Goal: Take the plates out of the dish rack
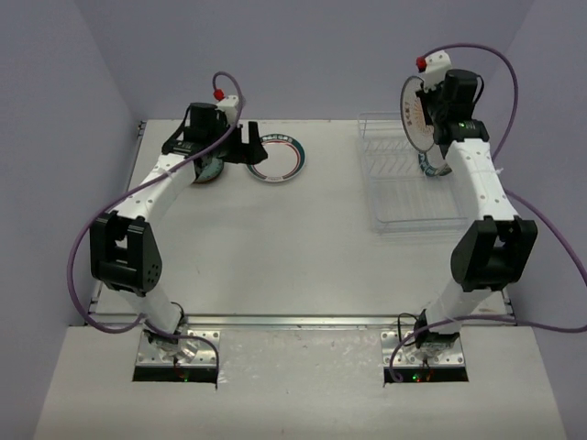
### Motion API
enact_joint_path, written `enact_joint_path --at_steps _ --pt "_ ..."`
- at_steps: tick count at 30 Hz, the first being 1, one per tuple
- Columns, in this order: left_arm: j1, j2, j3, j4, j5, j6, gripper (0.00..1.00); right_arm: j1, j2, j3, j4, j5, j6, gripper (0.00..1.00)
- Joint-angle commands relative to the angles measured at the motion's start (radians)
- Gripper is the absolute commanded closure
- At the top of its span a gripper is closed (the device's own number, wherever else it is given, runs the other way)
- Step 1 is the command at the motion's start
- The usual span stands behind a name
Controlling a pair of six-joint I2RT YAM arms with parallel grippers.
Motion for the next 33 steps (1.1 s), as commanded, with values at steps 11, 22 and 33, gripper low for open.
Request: enact_joint_path --at_steps 11,22,33 --pt "-0.038 -0.129 -0.192 0.308 0.547 -0.117 0.28 0.170 -0.401 -0.335 -0.058 -0.814 0.456 1.00" --pt "-0.090 -0.100 -0.188 0.282 0.572 -0.073 0.32 0.206 -0.396 -0.393 0.008 -0.932 0.609 1.00" --pt "-0.128 -0.064 -0.176 0.245 0.575 -0.046 0.69 0.241 -0.377 -0.382 -0.001 -0.928 0.635 1.00"
